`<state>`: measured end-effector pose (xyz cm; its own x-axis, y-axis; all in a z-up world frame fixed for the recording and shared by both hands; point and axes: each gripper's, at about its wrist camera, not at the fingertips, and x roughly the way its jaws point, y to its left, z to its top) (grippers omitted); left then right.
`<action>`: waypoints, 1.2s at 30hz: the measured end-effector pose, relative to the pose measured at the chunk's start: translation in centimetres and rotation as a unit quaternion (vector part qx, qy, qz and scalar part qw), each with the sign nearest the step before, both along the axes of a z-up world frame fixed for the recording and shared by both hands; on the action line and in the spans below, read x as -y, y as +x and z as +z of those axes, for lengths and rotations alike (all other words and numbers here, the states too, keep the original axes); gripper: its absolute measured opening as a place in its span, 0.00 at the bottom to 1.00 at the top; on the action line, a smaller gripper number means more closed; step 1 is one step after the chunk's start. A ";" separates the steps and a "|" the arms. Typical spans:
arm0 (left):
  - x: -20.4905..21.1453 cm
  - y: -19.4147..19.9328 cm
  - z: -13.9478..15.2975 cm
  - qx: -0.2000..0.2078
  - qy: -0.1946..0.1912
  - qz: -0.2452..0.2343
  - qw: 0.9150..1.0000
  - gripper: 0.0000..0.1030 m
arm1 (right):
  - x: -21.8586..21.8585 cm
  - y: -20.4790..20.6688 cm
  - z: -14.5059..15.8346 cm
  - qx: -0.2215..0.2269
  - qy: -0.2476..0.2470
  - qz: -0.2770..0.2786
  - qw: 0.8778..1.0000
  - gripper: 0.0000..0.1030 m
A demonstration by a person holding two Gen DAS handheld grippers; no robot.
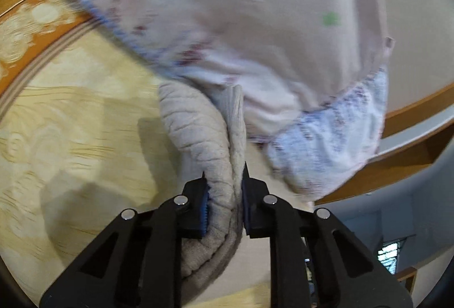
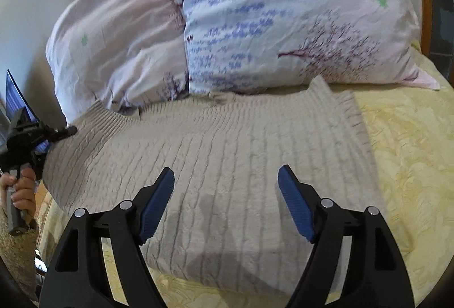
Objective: Fold small clothes
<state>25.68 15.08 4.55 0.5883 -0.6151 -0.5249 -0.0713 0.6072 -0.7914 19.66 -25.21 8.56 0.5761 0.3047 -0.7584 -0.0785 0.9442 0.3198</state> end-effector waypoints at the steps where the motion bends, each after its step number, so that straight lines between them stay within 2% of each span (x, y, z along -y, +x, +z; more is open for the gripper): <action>1: 1.2 0.2 0.9 0.008 -0.008 -0.007 1.000 0.16 | 0.3 -0.1 0.2 0.003 0.003 0.000 1.000 0.75; 5: 6.6 0.8 3.2 0.034 -0.043 -0.049 0.997 0.16 | 2.1 -0.5 0.9 0.015 0.022 -0.004 1.000 0.75; 8: 11.6 1.6 3.5 0.039 -0.067 -0.084 0.994 0.16 | 3.4 -0.7 1.1 0.017 0.037 -0.010 0.999 0.75; 12: 17.5 2.5 1.9 0.025 -0.099 -0.112 0.988 0.16 | 5.4 -0.9 1.1 0.015 0.078 -0.013 0.997 0.75; 15: 22.0 3.0 -1.0 -0.020 -0.111 -0.143 0.983 0.19 | 7.4 -0.8 0.5 0.002 0.127 -0.024 0.992 0.75; 16: 23.4 3.1 -2.2 -0.042 -0.125 -0.162 0.978 0.18 | 8.1 -0.7 0.2 -0.009 0.148 -0.029 0.988 0.75; 18: 24.5 3.0 -3.0 -0.058 -0.167 -0.201 0.963 0.19 | 9.3 -0.5 -0.5 -0.033 0.191 -0.036 0.980 0.75; 19: 24.6 2.7 -2.6 -0.055 -0.181 -0.220 0.957 0.22 | 9.9 -0.5 -0.7 -0.042 0.210 -0.039 0.976 0.75; 20: 24.2 2.3 -1.9 -0.042 -0.180 -0.228 0.956 0.28 | 10.2 -0.4 -0.8 -0.047 0.223 -0.039 0.973 0.75; 21: 23.6 2.0 -1.2 -0.027 -0.172 -0.230 0.958 0.43 | 10.7 -0.2 -0.9 -0.055 0.246 -0.039 0.967 0.75; 22: 22.4 1.4 0.0 -0.001 -0.149 -0.223 0.963 0.55 | 10.9 0.0 -1.0 -0.061 0.259 -0.039 0.963 0.75; 24: 19.7 0.3 2.0 0.045 -0.071 -0.190 0.978 0.66 | 11.1 0.7 -1.2 -0.081 0.285 -0.036 0.954 0.75; 25: 18.7 0.0 2.4 0.057 -0.035 -0.175 0.982 0.70 | 11.1 0.9 -1.3 -0.088 0.289 -0.035 0.953 0.75; 26: 17.8 -0.3 2.8 0.064 0.005 -0.157 0.985 0.71 | 10.9 1.3 -1.4 -0.097 0.293 -0.030 0.951 0.75; 28: 16.9 -0.4 2.6 0.065 0.060 -0.134 0.987 0.73 | 10.2 2.1 -1.9 -0.116 0.291 -0.022 0.949 0.75; 29: 16.6 -0.4 2.0 0.058 0.074 -0.128 0.987 0.73 | 9.7 2.6 -2.2 -0.127 0.287 -0.017 0.949 0.75; 33: 15.3 0.4 -1.3 0.001 0.091 -0.130 0.987 0.73 | 8.3 3.7 -3.2 -0.151 0.260 -0.010 0.954 0.73; 36: 15.5 0.5 -3.3 -0.024 0.091 -0.138 0.986 0.73 | 7.1 4.1 -3.4 -0.160 0.234 0.000 0.959 0.61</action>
<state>26.19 -0.43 1.29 0.3838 -0.6405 -0.6652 0.0808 0.7409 -0.6667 23.78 -32.30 5.12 0.3356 0.6556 -0.6765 0.0943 0.6911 0.7165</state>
